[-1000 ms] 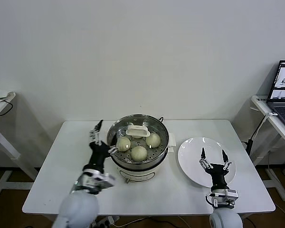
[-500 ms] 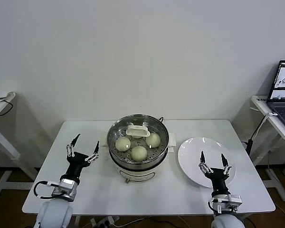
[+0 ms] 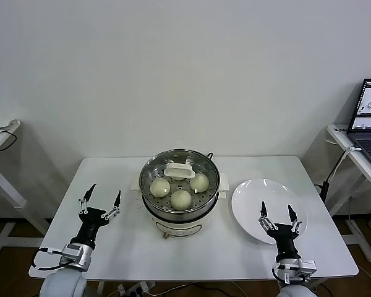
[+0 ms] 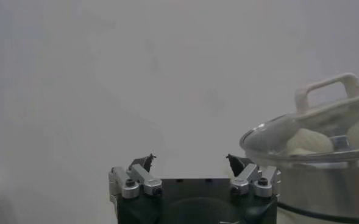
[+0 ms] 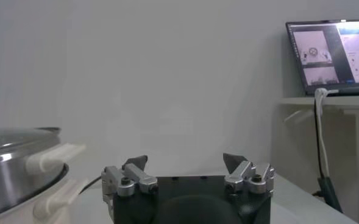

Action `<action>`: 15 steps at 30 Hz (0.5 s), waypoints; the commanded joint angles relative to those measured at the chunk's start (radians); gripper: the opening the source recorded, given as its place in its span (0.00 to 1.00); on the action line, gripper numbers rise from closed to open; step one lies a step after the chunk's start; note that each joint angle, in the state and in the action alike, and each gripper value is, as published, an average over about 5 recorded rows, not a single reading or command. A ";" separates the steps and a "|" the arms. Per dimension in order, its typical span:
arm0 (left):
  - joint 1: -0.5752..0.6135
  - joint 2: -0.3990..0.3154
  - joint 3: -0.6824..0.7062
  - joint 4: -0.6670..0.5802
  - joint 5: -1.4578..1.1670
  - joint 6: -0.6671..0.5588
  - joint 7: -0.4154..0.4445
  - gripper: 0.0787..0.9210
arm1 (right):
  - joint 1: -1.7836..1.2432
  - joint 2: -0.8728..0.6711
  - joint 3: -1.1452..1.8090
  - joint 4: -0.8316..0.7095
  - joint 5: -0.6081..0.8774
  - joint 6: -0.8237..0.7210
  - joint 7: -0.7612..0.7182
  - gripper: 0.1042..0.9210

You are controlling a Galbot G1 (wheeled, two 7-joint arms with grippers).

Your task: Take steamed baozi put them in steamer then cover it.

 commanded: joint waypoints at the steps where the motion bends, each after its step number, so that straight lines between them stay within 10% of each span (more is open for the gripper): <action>1: 0.021 0.002 -0.018 0.017 -0.053 -0.043 0.009 0.88 | -0.010 -0.002 0.001 0.010 0.006 -0.003 -0.003 0.88; 15: 0.032 -0.003 -0.009 0.018 -0.030 -0.045 0.012 0.88 | -0.011 -0.004 0.000 0.002 0.009 -0.006 -0.005 0.88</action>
